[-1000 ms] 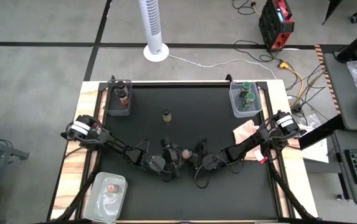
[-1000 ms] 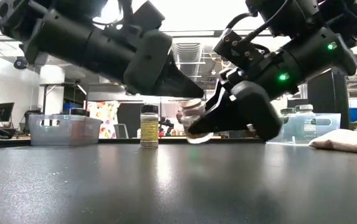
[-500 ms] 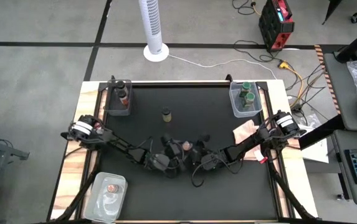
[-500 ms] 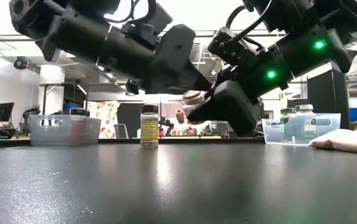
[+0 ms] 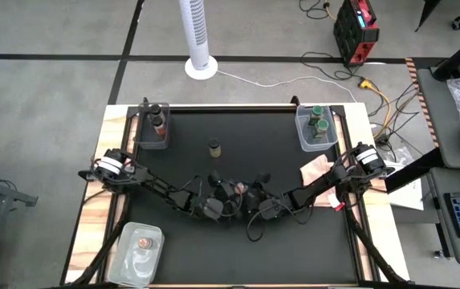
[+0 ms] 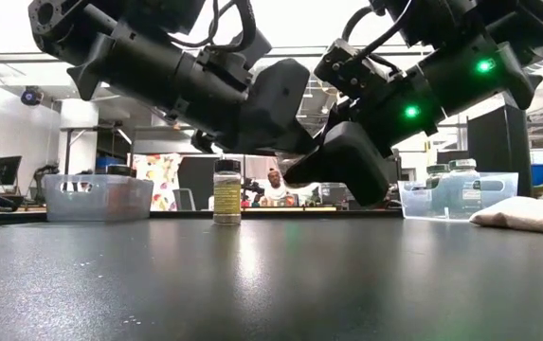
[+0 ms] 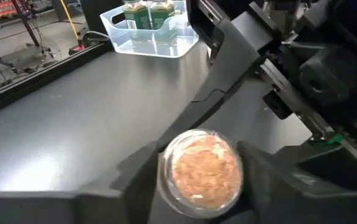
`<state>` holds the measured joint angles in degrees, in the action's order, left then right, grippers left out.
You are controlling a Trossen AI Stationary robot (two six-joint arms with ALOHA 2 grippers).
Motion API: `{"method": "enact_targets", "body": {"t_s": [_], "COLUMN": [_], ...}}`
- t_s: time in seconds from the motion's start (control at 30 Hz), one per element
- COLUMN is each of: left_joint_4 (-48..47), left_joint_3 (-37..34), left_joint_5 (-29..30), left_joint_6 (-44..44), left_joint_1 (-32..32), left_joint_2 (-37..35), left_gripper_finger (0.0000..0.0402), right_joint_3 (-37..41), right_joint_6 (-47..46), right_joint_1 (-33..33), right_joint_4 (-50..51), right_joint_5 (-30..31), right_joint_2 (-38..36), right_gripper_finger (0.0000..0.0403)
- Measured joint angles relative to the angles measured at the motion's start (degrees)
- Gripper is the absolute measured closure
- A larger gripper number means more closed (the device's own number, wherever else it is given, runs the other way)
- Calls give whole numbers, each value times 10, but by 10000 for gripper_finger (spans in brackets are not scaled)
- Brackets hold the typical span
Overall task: Sort spices by type
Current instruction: Put the brown spice bottle into the white bin
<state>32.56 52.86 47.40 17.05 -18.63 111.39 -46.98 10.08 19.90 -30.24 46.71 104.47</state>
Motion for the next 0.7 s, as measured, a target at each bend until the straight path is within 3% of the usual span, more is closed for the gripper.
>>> {"method": "enact_targets", "body": {"t_s": [0.1, 0.2, 0.4, 0.57, 0.7], "left_joint_4": [-4, -4, -21, -101, -204], "left_joint_3": [0, 0, 0, 0, 0], "left_joint_5": [2, -2, -13, -18, -75], "left_joint_6": [-2, -2, -3, 2, 33], "left_joint_1": [0, 0, -1, -17, -47], "left_joint_2": [0, 0, -11, -66, -142], "left_gripper_finger": [251, 249, 249, 249, 249], "right_joint_3": [0, 0, 0, -3, -1], "right_joint_6": [-2, -5, -25, -59, -102], "right_joint_1": [0, 0, 1, 11, 17], "right_joint_4": [1, 1, 2, 33, 88], "right_joint_5": [0, -2, -2, -3, -4], "right_joint_2": [0, 0, -1, -11, -42], "right_gripper_finger": [226, 213, 118, 64, 47]}}
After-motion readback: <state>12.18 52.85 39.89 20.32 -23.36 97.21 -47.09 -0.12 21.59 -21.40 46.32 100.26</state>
